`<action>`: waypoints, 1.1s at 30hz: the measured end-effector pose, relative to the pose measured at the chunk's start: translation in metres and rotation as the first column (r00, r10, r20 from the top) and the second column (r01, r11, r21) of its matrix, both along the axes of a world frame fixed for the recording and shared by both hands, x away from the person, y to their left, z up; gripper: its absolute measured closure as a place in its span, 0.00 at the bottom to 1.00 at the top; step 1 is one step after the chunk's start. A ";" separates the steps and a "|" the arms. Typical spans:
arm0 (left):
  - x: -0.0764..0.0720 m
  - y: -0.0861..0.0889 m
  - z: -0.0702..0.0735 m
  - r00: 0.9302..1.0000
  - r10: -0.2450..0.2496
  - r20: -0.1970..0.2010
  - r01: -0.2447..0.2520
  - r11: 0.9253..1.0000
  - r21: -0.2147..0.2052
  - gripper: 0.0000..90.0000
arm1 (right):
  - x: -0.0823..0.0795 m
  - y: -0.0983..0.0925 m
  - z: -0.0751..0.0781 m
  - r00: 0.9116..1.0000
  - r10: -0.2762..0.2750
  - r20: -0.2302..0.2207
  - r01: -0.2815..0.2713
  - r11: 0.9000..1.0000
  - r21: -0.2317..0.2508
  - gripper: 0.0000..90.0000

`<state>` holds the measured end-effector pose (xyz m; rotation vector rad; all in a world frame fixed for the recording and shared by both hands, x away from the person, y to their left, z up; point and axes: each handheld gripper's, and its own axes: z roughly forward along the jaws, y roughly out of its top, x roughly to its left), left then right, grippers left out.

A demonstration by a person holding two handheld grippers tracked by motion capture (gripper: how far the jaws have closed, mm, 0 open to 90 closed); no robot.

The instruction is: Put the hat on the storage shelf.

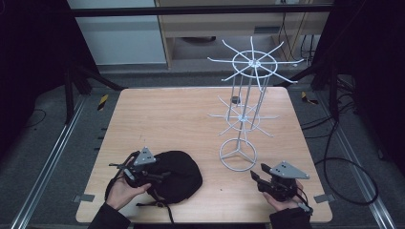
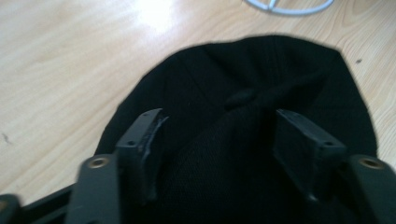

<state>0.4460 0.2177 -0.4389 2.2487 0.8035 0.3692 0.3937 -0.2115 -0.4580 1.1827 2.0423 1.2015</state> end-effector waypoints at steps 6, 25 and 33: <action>0.002 0.001 -0.004 0.997 0.007 -0.075 -0.006 1.000 0.004 0.73 | 0.006 -0.017 -0.005 0.998 -0.056 -0.022 0.056 0.998 -0.001 0.56; -0.024 0.019 0.037 0.991 0.079 0.105 -0.046 0.958 -0.284 0.96 | 0.012 -0.035 -0.013 0.992 -0.122 -0.033 0.122 0.992 -0.014 0.56; -0.037 0.036 0.069 0.962 0.190 0.198 -0.072 0.871 -0.486 0.96 | 0.014 -0.036 -0.015 0.990 -0.138 -0.029 0.138 0.990 -0.013 0.55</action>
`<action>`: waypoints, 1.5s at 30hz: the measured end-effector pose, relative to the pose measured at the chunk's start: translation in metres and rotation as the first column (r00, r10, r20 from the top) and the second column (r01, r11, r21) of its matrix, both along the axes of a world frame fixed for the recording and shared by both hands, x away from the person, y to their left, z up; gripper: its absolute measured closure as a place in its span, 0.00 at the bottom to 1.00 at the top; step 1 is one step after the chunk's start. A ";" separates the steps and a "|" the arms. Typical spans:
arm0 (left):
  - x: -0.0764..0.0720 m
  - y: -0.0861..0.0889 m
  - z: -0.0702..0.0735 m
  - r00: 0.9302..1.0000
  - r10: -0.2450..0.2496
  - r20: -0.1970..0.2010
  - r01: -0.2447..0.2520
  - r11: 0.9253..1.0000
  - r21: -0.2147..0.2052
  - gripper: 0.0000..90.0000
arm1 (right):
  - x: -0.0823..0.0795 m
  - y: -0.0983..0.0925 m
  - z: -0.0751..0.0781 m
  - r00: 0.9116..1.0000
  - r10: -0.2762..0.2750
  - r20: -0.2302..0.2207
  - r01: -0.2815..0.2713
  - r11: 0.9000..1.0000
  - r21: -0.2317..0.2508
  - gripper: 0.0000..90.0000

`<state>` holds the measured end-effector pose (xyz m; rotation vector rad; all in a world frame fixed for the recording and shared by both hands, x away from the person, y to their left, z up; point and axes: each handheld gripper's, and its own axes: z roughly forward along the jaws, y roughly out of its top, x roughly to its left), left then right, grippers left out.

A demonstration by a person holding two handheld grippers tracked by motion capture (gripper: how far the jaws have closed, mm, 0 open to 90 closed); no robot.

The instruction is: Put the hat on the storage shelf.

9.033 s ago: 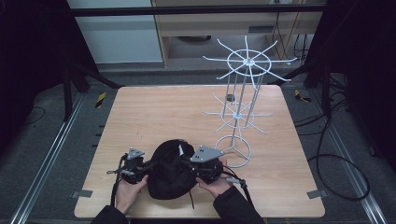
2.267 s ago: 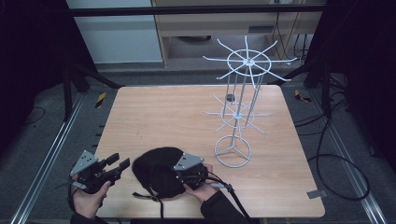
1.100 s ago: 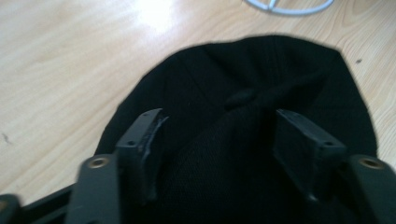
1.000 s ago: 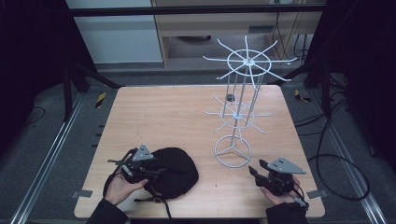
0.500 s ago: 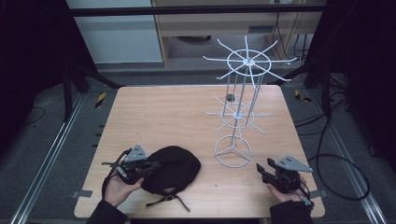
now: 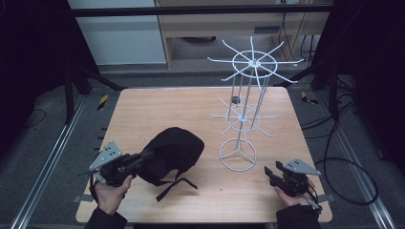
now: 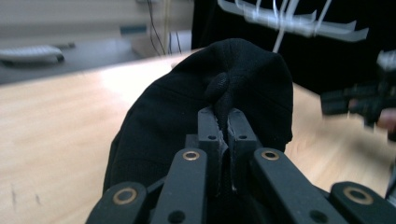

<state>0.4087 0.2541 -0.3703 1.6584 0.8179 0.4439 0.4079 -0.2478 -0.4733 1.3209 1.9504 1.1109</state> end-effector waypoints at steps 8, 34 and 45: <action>-0.005 0.015 0.035 0.991 0.065 0.118 -0.045 0.986 -0.163 0.96 | 0.001 -0.001 -0.002 1.000 -0.005 0.005 0.005 1.000 -0.006 0.54; -0.007 -0.021 0.117 0.951 0.062 0.304 0.058 0.927 -0.371 0.96 | 0.003 -0.001 -0.003 1.000 -0.002 0.011 0.003 1.000 -0.021 0.54; -0.011 -0.048 0.139 0.938 0.028 0.345 0.107 0.925 -0.365 0.96 | 0.003 0.000 -0.003 1.000 0.000 0.009 0.000 1.000 -0.022 0.54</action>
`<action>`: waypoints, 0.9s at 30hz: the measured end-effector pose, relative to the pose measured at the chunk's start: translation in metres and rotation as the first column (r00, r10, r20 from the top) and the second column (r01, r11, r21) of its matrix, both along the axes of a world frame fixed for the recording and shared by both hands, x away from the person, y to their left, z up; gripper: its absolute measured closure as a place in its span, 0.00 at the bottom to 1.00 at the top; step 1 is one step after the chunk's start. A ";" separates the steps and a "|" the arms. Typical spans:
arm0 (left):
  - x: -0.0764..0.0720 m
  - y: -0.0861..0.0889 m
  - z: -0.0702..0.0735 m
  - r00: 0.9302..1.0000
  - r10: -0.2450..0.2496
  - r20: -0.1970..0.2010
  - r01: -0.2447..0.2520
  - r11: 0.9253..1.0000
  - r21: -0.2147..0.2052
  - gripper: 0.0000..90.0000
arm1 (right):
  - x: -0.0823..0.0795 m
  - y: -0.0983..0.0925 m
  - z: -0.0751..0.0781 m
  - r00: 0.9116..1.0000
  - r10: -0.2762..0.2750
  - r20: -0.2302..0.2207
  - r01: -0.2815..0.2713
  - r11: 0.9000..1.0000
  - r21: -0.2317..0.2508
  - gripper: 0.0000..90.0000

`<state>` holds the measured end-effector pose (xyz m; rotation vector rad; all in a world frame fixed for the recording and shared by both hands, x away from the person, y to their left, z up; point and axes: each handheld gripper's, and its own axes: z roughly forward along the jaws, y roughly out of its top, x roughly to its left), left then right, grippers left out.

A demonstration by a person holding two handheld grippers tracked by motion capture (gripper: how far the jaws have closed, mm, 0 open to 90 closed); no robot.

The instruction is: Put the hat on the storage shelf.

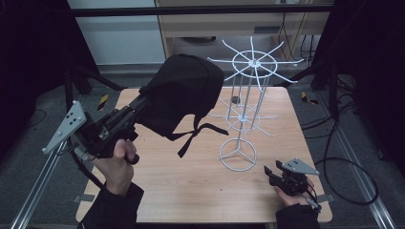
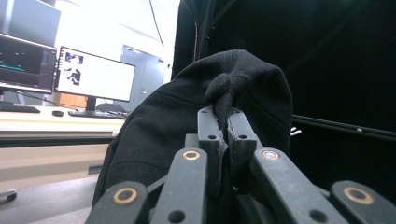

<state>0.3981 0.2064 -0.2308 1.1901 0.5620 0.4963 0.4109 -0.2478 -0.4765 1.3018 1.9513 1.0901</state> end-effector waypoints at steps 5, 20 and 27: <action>0.005 -0.016 0.003 1.000 -0.006 -0.009 0.007 1.000 0.019 0.95 | 0.000 0.001 0.000 1.000 0.002 -0.008 -0.002 1.000 0.007 0.54; 0.016 -0.041 -0.013 0.998 -0.019 -0.063 0.024 0.995 0.092 0.93 | 0.000 0.002 -0.001 1.000 0.013 -0.017 -0.013 1.000 0.005 0.54; 0.014 -0.042 -0.029 0.995 -0.033 -0.092 0.045 0.991 0.129 0.92 | 0.001 0.002 -0.002 1.000 0.014 -0.016 -0.015 1.000 -0.002 0.53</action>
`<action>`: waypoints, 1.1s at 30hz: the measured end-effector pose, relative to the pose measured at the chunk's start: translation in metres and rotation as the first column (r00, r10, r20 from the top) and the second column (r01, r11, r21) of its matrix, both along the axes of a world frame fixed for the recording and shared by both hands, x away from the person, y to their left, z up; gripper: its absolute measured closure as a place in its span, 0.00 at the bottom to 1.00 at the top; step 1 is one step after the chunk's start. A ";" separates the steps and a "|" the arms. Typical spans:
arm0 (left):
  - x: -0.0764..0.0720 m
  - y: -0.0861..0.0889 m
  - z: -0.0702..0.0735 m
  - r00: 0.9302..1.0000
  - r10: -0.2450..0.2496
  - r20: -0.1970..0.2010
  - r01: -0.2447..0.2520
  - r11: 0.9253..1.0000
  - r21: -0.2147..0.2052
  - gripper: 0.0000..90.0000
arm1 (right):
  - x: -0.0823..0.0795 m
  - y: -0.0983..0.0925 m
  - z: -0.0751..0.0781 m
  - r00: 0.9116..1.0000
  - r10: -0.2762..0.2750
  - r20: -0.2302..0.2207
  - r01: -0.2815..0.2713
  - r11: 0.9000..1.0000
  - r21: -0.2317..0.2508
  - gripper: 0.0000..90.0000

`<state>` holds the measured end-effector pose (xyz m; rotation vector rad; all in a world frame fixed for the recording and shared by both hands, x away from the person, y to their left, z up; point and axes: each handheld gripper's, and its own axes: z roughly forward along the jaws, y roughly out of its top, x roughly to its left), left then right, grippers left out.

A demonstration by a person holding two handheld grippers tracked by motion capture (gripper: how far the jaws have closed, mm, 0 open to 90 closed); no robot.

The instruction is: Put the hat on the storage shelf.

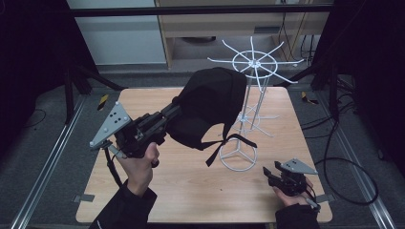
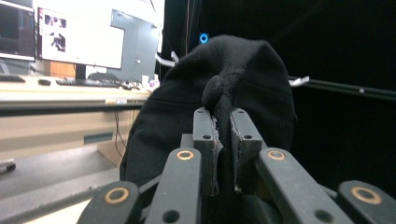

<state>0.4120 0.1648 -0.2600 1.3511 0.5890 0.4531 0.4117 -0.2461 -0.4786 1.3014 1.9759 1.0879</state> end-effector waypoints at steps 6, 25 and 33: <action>0.003 -0.005 -0.016 0.999 -0.009 -0.032 0.010 0.999 0.034 0.91 | 0.001 0.000 -0.001 1.000 0.003 -0.001 -0.003 1.000 -0.005 0.53; 0.005 -0.008 -0.045 0.998 -0.015 -0.067 0.025 0.989 0.148 0.63 | 0.000 0.001 -0.002 1.000 0.001 -0.016 -0.001 1.000 0.000 0.52; -0.001 0.024 -0.062 0.995 0.062 -0.080 -0.049 0.986 0.161 0.43 | 0.000 0.000 -0.002 1.000 -0.005 -0.017 0.005 1.000 0.000 0.51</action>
